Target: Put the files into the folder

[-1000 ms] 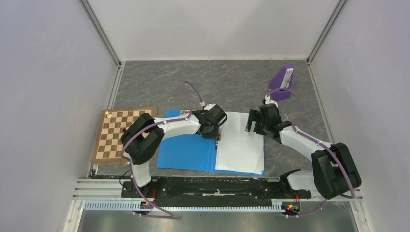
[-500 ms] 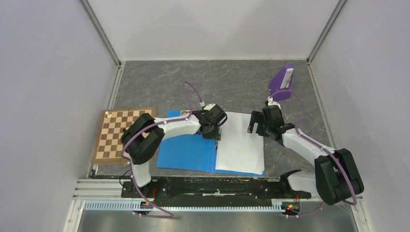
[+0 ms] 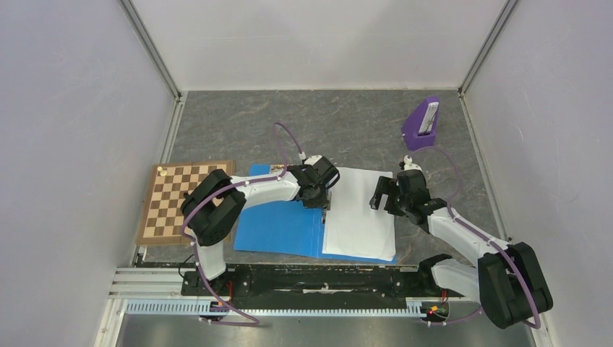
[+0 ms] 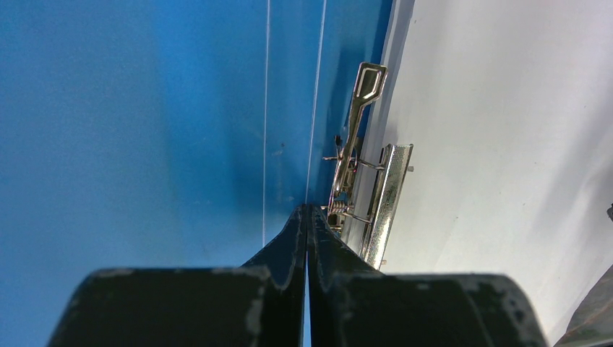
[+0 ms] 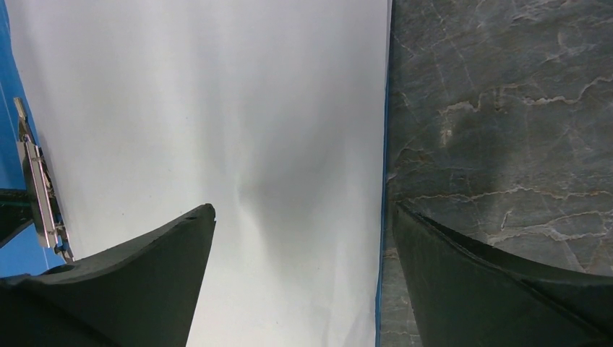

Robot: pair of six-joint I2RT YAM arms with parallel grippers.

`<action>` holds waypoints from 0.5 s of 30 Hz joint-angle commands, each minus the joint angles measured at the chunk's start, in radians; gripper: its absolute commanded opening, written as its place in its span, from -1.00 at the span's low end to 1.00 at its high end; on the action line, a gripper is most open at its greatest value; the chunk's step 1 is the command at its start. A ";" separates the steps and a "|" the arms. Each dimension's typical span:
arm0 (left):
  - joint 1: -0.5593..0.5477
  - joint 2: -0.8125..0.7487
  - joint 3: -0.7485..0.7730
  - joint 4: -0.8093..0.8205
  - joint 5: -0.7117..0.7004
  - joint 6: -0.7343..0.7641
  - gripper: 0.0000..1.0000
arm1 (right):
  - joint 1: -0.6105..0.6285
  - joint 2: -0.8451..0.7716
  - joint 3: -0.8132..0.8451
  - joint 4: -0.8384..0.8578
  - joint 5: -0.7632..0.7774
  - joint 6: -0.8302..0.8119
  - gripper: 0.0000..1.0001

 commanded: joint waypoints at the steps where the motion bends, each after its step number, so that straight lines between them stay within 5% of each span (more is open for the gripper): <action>1: -0.008 0.030 -0.012 0.027 0.001 -0.038 -0.95 | 0.000 -0.037 -0.014 -0.056 -0.006 0.015 0.93; 15: -0.008 0.042 -0.011 0.028 0.001 -0.040 -0.95 | 0.027 -0.077 -0.015 -0.073 -0.020 0.033 0.93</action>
